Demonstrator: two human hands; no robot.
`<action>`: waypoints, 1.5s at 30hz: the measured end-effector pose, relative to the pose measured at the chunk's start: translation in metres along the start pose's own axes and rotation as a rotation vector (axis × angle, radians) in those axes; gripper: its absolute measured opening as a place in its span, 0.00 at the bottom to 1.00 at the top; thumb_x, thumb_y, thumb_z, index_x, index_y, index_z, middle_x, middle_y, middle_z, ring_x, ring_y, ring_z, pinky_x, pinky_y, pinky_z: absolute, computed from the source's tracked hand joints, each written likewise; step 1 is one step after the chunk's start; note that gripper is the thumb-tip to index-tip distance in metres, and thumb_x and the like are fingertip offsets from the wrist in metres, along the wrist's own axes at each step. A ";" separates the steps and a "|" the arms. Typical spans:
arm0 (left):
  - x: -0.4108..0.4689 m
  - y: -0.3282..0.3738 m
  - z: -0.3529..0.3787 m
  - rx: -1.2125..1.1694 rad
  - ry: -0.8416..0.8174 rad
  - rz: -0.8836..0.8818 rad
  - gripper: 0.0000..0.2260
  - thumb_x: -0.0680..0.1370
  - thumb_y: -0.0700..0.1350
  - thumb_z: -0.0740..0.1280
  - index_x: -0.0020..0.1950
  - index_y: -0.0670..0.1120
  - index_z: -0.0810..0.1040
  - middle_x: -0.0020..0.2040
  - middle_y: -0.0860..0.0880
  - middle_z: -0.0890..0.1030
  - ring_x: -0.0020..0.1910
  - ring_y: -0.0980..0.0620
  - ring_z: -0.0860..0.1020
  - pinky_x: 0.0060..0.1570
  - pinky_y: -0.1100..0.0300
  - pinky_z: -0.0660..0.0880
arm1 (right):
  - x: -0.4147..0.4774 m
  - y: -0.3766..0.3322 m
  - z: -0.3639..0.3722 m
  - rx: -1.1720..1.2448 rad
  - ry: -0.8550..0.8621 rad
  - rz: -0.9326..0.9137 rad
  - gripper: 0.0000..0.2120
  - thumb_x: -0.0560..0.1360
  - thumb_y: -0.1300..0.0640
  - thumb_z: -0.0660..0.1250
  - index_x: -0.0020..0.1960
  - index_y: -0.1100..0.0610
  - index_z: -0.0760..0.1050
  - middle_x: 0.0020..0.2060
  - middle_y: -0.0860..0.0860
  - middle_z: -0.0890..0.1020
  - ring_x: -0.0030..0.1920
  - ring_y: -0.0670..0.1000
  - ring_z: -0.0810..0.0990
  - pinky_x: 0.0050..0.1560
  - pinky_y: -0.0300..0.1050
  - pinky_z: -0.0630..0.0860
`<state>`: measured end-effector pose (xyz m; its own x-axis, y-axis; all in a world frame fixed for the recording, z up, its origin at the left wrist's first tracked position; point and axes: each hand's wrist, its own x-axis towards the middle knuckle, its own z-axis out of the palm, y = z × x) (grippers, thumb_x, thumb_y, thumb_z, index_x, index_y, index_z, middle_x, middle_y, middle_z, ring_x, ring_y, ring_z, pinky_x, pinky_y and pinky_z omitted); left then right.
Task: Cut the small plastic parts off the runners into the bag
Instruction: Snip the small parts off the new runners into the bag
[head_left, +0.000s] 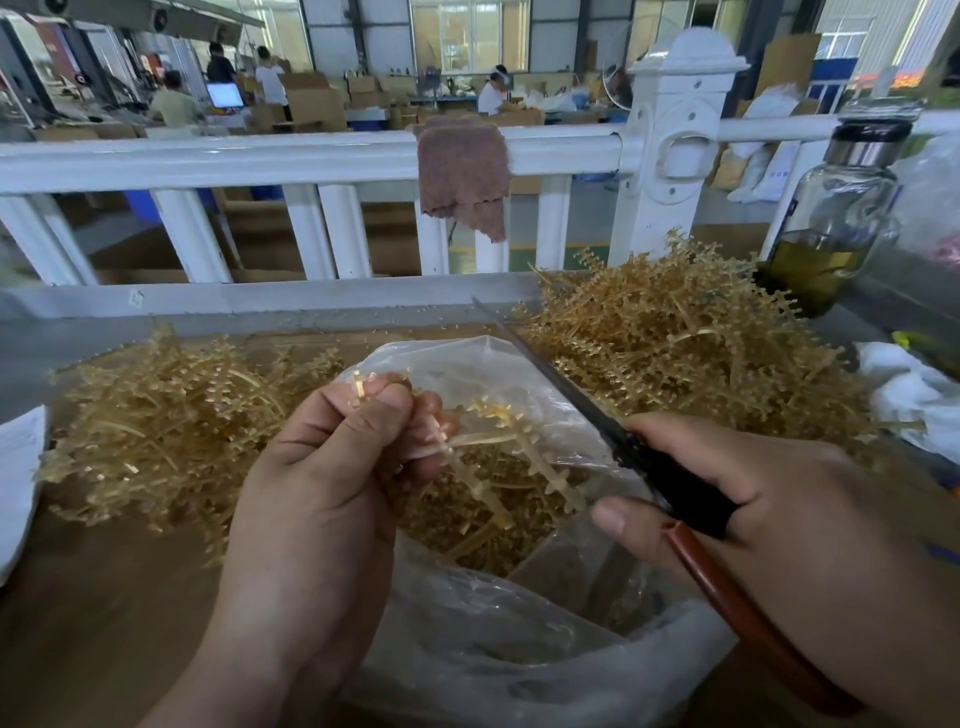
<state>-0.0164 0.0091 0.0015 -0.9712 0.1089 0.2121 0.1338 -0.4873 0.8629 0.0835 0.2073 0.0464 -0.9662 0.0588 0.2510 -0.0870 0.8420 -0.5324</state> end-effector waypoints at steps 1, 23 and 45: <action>0.000 -0.001 -0.001 0.016 0.023 0.004 0.06 0.72 0.45 0.69 0.35 0.51 0.82 0.40 0.48 0.84 0.39 0.54 0.83 0.36 0.65 0.78 | -0.001 0.000 0.000 -0.007 0.018 -0.007 0.20 0.68 0.24 0.60 0.55 0.32 0.74 0.40 0.35 0.80 0.41 0.37 0.80 0.43 0.32 0.74; -0.006 -0.006 0.005 0.208 0.100 0.161 0.05 0.74 0.46 0.70 0.37 0.51 0.81 0.38 0.47 0.83 0.39 0.51 0.80 0.47 0.51 0.76 | 0.001 0.006 0.022 -0.140 -0.081 -0.010 0.32 0.62 0.23 0.52 0.61 0.35 0.67 0.49 0.32 0.78 0.52 0.34 0.74 0.54 0.30 0.69; -0.011 -0.007 0.009 0.272 0.074 0.231 0.06 0.74 0.46 0.69 0.38 0.55 0.81 0.36 0.49 0.83 0.36 0.53 0.81 0.37 0.63 0.79 | 0.000 0.004 0.019 -0.069 -0.093 -0.029 0.27 0.63 0.26 0.56 0.56 0.38 0.73 0.45 0.30 0.77 0.45 0.35 0.77 0.47 0.28 0.71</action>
<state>-0.0050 0.0189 -0.0025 -0.9196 -0.0454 0.3903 0.3891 -0.2428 0.8886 0.0784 0.2003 0.0294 -0.9822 -0.0130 0.1874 -0.1009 0.8779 -0.4680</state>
